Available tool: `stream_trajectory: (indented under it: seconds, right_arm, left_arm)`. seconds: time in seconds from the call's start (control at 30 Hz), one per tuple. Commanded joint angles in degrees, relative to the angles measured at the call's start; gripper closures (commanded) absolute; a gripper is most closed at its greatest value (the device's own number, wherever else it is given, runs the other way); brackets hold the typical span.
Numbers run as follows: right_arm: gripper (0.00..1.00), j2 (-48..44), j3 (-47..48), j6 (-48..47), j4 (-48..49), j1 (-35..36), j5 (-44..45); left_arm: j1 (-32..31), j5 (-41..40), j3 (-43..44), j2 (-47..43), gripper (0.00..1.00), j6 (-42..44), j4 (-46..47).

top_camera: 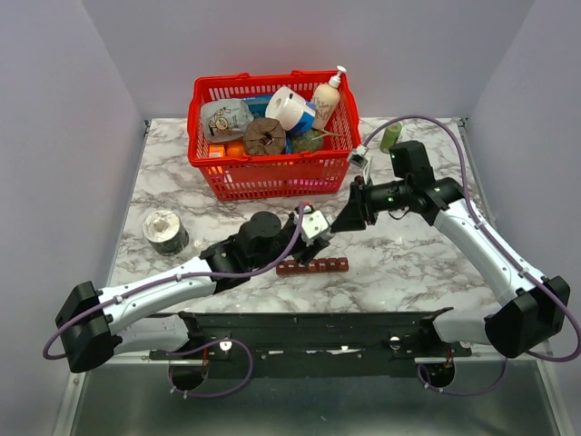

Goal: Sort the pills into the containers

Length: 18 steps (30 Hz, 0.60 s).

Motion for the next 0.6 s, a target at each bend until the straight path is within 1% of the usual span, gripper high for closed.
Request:
stream_trajectory:
  seconds: [0.0, 0.03, 0.1, 0.13, 0.2, 0.23, 0.3, 0.33, 0.4, 0.43, 0.47, 0.5, 0.53, 0.57]
  right_arm:
    - [0.78, 0.12, 5.1, -17.84, -5.43, 1.81, -15.25]
    - [0.8, 0.47, 6.34, -36.18, -14.94, 2.68, -17.3]
    - [0.8, 1.7, 8.19, -55.0, -25.01, 4.09, -20.03]
    - [0.8, 2.4, 9.59, -69.79, -32.8, 5.14, -20.39]
    - [0.81, 3.54, 10.39, -77.02, -34.46, 6.03, -19.26]
    - [0.81, 3.55, 10.22, -78.28, -33.51, 6.46, -18.56]
    - [0.81, 1.89, 8.82, -76.98, -29.21, 6.73, -15.41]
    - [0.8, 1.09, 8.03, -73.23, -23.1, 6.91, -14.17]
    - [0.75, -0.23, 6.27, -69.78, -19.01, 7.0, -11.8]
    - [0.61, -0.75, 6.35, -66.11, -16.99, 7.0, -11.26]
    - [0.49, -0.93, 6.87, -64.59, -16.89, 6.91, -11.26]
    - [0.35, -1.02, 7.31, -62.84, -16.97, 6.91, -11.08]
    - [0.15, -1.02, 7.41, -57.51, -16.1, 7.0, -10.91]
    - [0.11, -1.02, 7.41, -53.98, -15.14, 6.91, -10.47]
  left_arm:
    - [-0.1, 8.25, -0.87, -2.91, 1.0, 3.62, -1.44]
    - [0.07, 10.0, -1.14, -3.44, 1.0, 4.23, -1.71]
    - [0.6, 15.61, -1.49, -4.76, 1.0, 5.55, -2.85]
    - [1.13, 17.39, -1.4, -5.03, 1.0, 5.91, -3.46]
    - [1.92, 21.6, -0.97, -5.64, 1.0, 6.35, -5.39]
    - [2.7, 22.84, -0.79, -5.65, 1.0, 6.26, -6.01]
    - [3.59, 25.13, -0.44, -5.39, 1.0, 6.17, -6.81]
    - [4.03, 25.75, -0.35, -5.3, 1.0, 5.82, -6.81]
    - [4.64, 25.41, -0.52, -5.21, 1.0, 5.82, -7.95]
    - [4.73, 24.19, -0.7, -5.29, 1.0, 5.73, -7.95]
    - [4.91, 23.82, -1.05, -5.47, 1.0, 5.82, -7.86]
    - [5.0, 23.21, -1.14, -5.82, 1.0, 5.91, -7.78]
    - [5.0, 22.68, -1.23, -6.0, 1.0, 5.91, -7.86]
    - [5.0, 21.63, -1.31, -6.17, 1.0, 6.43, -7.86]
